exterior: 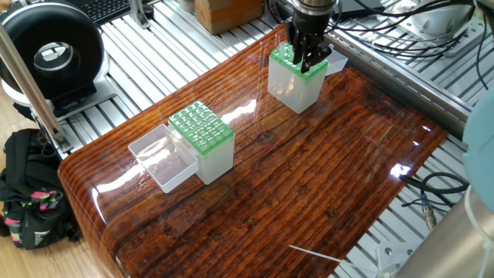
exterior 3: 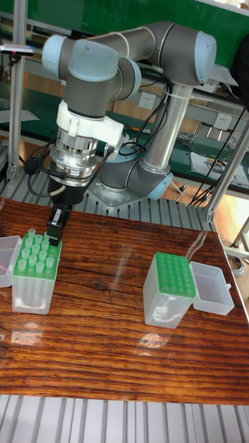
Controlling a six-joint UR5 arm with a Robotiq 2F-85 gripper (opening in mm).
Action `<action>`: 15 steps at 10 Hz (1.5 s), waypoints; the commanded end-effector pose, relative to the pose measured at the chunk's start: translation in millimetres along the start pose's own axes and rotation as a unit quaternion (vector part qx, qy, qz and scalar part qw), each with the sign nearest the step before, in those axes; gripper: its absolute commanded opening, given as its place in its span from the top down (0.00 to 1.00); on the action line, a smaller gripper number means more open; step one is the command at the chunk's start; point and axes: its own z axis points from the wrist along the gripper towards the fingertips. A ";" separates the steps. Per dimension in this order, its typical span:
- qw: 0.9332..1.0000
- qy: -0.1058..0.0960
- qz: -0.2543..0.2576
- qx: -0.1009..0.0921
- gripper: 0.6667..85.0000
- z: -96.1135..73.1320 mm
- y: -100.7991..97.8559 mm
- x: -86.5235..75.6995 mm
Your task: Transfer all large pipette tips from one holder to another
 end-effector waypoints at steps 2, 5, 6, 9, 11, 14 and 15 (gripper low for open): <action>1.000 -0.008 0.004 0.001 0.76 0.8 0.2 -0.9; 1.000 -0.011 0.007 0.000 0.86 -4.1 -0.9 -1.7; 1.000 -0.009 0.008 -0.002 0.89 -7.8 -1.6 -0.9; 1.000 -0.012 0.014 -0.007 1.00 -9.1 -0.1 -0.1; 1.000 -0.017 0.014 -0.012 1.00 -12.3 0.5 -0.2; 1.000 -0.013 0.020 -0.013 1.00 -23.2 -1.0 -0.9; 1.000 -0.014 0.023 -0.013 1.00 -26.3 -0.7 -1.5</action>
